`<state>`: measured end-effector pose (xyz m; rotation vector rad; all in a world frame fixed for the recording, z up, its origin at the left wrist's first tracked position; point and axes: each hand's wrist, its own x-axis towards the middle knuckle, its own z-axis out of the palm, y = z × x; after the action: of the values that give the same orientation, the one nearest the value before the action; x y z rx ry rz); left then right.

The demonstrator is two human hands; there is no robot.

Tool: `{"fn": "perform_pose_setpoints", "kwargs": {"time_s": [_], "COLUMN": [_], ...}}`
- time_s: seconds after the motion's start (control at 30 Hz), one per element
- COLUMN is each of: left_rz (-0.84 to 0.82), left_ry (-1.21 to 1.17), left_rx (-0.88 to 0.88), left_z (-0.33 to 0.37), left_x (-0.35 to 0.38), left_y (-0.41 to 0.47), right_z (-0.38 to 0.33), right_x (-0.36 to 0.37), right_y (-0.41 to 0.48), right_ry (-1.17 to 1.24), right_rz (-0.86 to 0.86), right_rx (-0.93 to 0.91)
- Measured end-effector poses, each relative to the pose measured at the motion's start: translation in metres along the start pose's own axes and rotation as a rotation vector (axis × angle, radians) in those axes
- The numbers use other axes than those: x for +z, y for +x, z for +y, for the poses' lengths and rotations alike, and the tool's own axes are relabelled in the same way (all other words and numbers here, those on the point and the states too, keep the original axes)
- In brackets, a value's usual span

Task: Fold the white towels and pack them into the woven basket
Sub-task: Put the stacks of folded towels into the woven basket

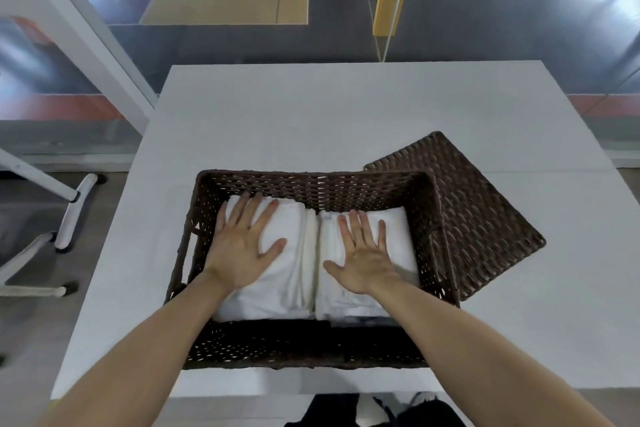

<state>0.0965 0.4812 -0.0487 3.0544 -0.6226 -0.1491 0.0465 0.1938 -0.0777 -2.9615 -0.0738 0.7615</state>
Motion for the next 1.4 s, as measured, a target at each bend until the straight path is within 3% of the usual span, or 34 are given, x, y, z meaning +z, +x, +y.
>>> {"fn": "perform_pose_setpoints", "kwargs": {"time_s": [0.1,0.47,0.6,0.77,0.83,0.93,1.03,1.1,1.17,1.27,1.4], "left_rz": [0.096,0.035,0.026,0.028,0.083,0.27,0.484,0.528,0.438,0.154,0.142], "left_ry": [0.023,0.088,0.115,0.142,0.136,0.029,-0.119,-0.2,-0.268,-0.336,-0.373], "left_rx": [0.029,0.016,0.024,0.035,0.044,0.053,0.096,0.117,0.1,-0.051,-0.207], "left_z": [-0.006,-0.003,0.002,0.006,0.016,0.054,0.121,0.177,0.231,0.31,0.353], "left_x": [0.009,0.008,-0.001,-0.011,-0.021,-0.042,-0.07,-0.087,-0.096,-0.087,-0.072], "left_y": [-0.007,-0.004,-0.006,-0.009,-0.006,0.012,0.037,0.053,0.064,0.079,0.097], "right_z": [-0.009,-0.009,-0.004,0.03,0.056,0.099,0.148,0.184,0.211,0.241,0.252], "right_x": [0.011,-0.021,-0.076,-0.143,-0.16,-0.165,-0.14,-0.108,-0.065,-0.001,0.06], "right_y": [0.007,0.001,-0.033,-0.077,-0.088,-0.091,-0.085,-0.077,-0.071,-0.061,-0.039], "right_ry": [-0.038,0.011,-0.025,0.375,0.46,0.512,0.552,0.546,0.499,0.337,0.236], "right_rz": [0.031,-0.06,0.233,0.729,0.86,0.927,0.887,0.771,0.605,0.311,0.192], "right_rx": [0.009,-0.015,-0.137,-0.19,-0.164,-0.071,0.082,0.171,0.252,0.259,0.179]}}
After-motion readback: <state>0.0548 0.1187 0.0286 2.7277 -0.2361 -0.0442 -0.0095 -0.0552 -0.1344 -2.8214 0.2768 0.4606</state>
